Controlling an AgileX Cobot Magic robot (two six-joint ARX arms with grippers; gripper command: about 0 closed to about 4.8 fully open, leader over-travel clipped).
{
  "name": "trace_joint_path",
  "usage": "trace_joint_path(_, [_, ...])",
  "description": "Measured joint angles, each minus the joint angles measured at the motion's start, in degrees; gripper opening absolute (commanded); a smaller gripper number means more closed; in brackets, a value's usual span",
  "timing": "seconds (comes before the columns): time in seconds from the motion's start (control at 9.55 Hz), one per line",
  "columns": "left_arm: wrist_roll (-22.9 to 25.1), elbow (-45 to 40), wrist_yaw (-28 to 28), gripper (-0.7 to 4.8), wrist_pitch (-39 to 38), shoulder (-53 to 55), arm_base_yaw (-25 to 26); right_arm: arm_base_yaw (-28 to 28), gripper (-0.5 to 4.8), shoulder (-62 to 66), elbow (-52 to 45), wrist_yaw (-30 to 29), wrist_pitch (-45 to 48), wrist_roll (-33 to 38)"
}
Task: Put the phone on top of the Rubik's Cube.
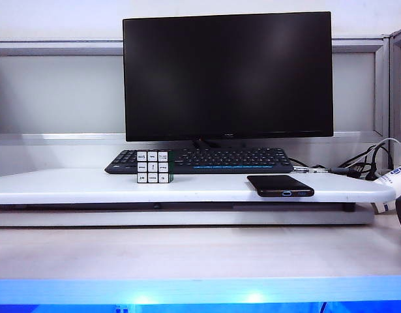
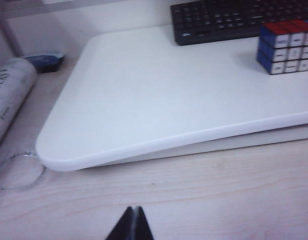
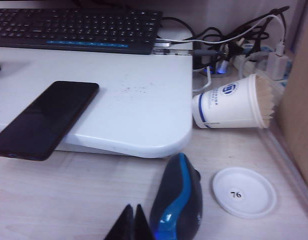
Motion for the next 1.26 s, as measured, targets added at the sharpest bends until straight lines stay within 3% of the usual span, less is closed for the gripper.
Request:
trace_joint_path(0.52, [-0.11,-0.02,-0.22,-0.06,0.07,0.02,0.0,0.02,-0.09,0.0,0.0,-0.52,0.0,0.15])
trace_joint_path(0.63, [-0.13,-0.02,2.29,-0.06,0.07,0.02,0.0,0.02,-0.09,0.0,0.0,-1.14,0.02,0.15])
trace_joint_path(0.73, [-0.13,-0.02,6.69,-0.06,0.15,0.02,0.0,0.02,1.81,0.0,0.0,-1.36,0.02,0.31])
trace_joint_path(0.84, [-0.13,-0.02,14.34,-0.06,0.74,0.02,0.0,0.13,2.19,0.0,1.7,-5.49,0.15,12.63])
trace_joint_path(1.05, [-0.13,-0.02,17.16,-0.06,1.01,0.02,0.0,0.13,3.5,5.07,10.05,-10.25,-1.97,18.29])
trace_joint_path(1.15, [-0.13,-0.02,17.33,-0.06,1.05,0.0,0.0,0.15,3.74,8.9,11.52,-12.07,-1.18,19.98])
trace_joint_path(1.26, [-0.13,-0.02,18.14,-0.06,1.14,0.02,-0.02,0.15,4.32,15.85,11.89,-15.82,3.37,24.76])
